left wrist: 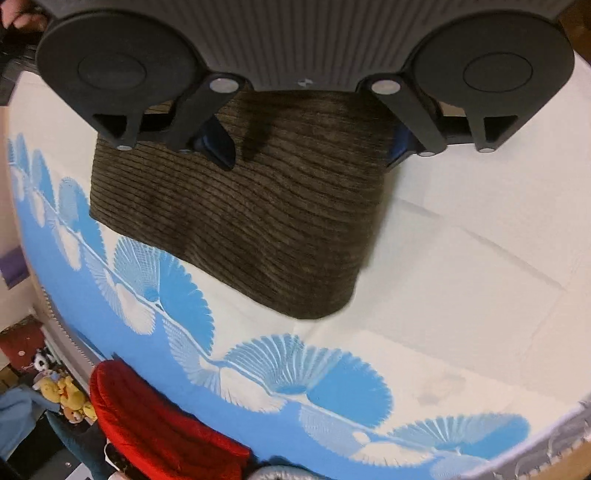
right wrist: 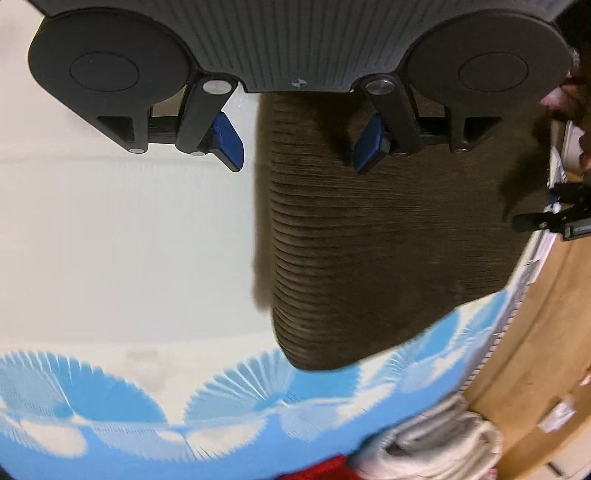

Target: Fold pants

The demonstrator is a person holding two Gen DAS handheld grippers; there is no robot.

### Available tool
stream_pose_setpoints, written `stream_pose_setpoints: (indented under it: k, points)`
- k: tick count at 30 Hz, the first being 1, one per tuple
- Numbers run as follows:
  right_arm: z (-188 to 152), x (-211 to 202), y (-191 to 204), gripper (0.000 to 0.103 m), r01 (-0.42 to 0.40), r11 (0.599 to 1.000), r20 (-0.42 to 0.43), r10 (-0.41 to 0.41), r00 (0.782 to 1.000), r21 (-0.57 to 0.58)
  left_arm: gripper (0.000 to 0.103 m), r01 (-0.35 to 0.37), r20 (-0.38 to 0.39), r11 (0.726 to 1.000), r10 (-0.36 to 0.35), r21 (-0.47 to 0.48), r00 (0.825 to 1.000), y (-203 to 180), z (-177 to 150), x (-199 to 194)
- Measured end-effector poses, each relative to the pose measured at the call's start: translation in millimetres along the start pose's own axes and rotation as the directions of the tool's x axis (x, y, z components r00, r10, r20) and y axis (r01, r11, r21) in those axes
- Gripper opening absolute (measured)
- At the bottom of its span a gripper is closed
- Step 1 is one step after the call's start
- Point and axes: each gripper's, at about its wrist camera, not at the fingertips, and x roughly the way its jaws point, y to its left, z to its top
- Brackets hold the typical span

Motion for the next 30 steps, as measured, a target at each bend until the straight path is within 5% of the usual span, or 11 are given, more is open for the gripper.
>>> stream_pose_setpoints:
  k: [9,12,14,15,18,24,30]
  points:
    - [1.9,29.8,7.8,0.07,-0.057,0.998,-0.045,0.058,0.997,0.007,0.087,0.004,-0.073,1.0,-0.001,0.029,0.997,-7.8,-1.0,41.1]
    - [1.6,32.8,14.4,0.057,-0.048,0.998,-0.03,0.047,0.998,-0.036,0.074,-0.01,-0.062,0.998,0.014,0.059,0.998,-15.3,-1.1,43.7]
    - [3.8,29.0,17.5,0.032,-0.06,0.997,-0.015,0.059,0.998,-0.046,0.06,-0.024,-0.048,0.995,0.029,0.101,0.998,-22.9,-1.7,37.9]
    - [4.9,25.7,19.6,0.028,-0.065,0.996,-0.007,0.065,0.998,-0.054,0.052,-0.033,-0.04,0.993,0.037,0.111,0.999,-25.3,-2.5,33.9]
    - [6.7,11.1,22.2,0.019,-0.084,0.995,0.037,0.087,0.996,-0.062,0.038,-0.049,-0.02,0.991,0.052,0.127,0.998,-37.0,-0.5,20.8]
    - [15.0,-46.3,28.4,0.017,-0.199,0.977,0.138,0.209,0.968,-0.082,0.036,-0.036,0.04,0.985,0.03,0.168,0.999,-83.4,-3.1,-6.8]
    - [25.8,-108.4,2.2,0.017,-0.194,0.977,0.214,0.21,0.954,-0.09,0.036,0.044,0.066,0.976,-0.059,0.216,0.996,-153.3,-4.8,-6.5]
